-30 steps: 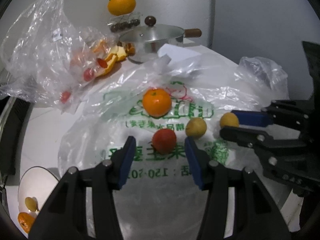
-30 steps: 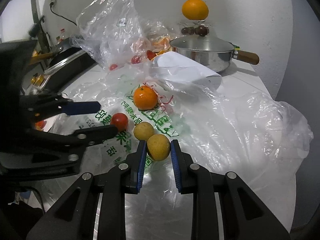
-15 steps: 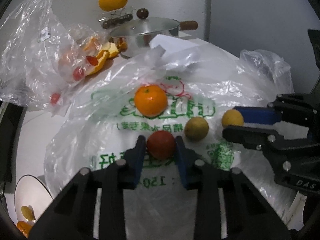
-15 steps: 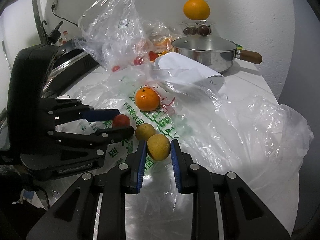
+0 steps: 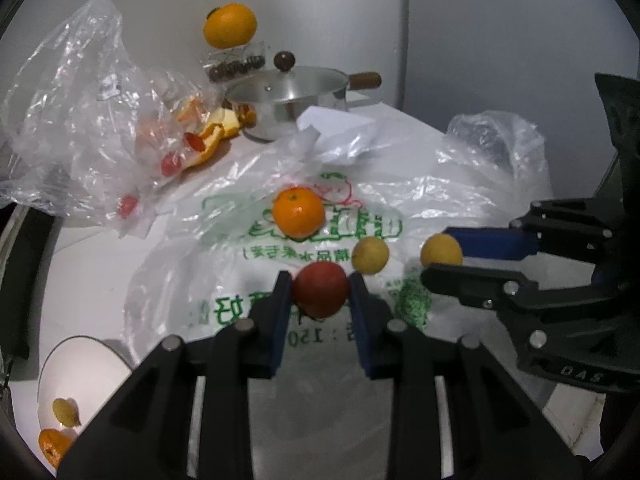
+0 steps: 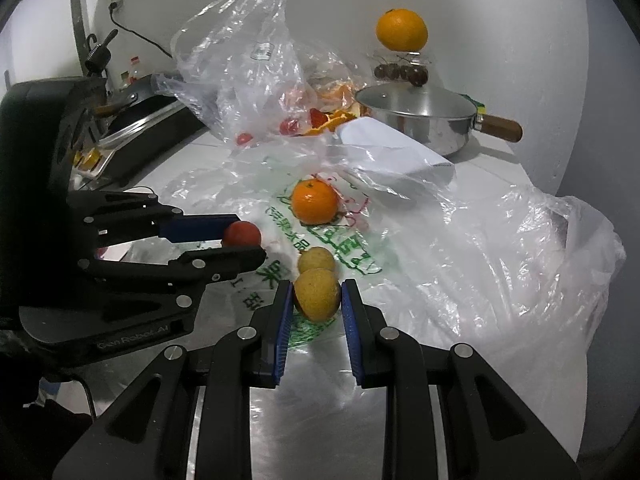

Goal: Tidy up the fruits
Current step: 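Carry the red tomato and yellow fruit over the white plate with both tools, then lower the red tomato into the plate and open the left tool, then lower the yellow fruit into the plate and open the right tool, then move both open tools back over the fruit on the plastic bag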

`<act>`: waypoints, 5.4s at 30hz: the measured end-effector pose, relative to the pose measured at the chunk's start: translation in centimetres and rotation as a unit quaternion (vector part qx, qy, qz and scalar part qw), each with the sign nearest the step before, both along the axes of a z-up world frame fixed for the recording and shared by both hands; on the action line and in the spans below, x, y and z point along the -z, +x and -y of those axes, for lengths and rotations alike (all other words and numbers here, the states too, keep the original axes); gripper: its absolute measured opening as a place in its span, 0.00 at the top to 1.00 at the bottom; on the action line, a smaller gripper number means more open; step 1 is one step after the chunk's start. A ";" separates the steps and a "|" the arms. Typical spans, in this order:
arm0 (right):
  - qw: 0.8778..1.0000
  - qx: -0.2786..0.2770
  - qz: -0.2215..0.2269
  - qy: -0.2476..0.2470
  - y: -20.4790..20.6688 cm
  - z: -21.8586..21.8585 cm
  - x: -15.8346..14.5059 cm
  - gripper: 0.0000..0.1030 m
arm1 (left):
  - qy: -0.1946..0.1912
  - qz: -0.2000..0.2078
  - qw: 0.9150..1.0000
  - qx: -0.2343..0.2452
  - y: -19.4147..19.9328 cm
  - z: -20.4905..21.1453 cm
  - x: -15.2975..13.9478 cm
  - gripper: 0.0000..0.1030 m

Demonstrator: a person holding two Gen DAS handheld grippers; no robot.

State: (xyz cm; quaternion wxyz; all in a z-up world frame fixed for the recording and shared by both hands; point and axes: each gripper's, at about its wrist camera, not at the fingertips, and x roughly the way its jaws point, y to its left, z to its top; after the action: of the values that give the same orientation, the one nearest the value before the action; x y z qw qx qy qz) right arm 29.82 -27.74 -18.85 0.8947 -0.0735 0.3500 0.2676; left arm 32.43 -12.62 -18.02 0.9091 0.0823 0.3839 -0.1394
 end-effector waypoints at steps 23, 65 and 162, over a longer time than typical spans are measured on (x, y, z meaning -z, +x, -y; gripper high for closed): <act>0.999 -0.004 0.030 -0.023 -4.8 -4.4 -2.7 0.75 | -0.030 0.029 0.999 -0.007 -6.7 -5.1 -2.7 0.72; 0.996 -0.057 0.033 -0.059 -8.6 -14.1 -1.9 0.75 | -0.061 -0.002 0.997 -0.051 -10.9 -14.5 0.8 0.72; 0.997 -0.061 0.024 -0.040 -7.1 -15.8 -1.5 0.75 | -0.052 0.045 0.995 -0.075 -12.5 -15.2 -2.4 0.67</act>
State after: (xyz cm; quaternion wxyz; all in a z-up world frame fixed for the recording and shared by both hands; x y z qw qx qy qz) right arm 22.71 -11.99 -17.33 0.8812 -0.1369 0.3340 0.3054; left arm 19.91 2.55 -15.63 0.9365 0.0127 0.3395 -0.0870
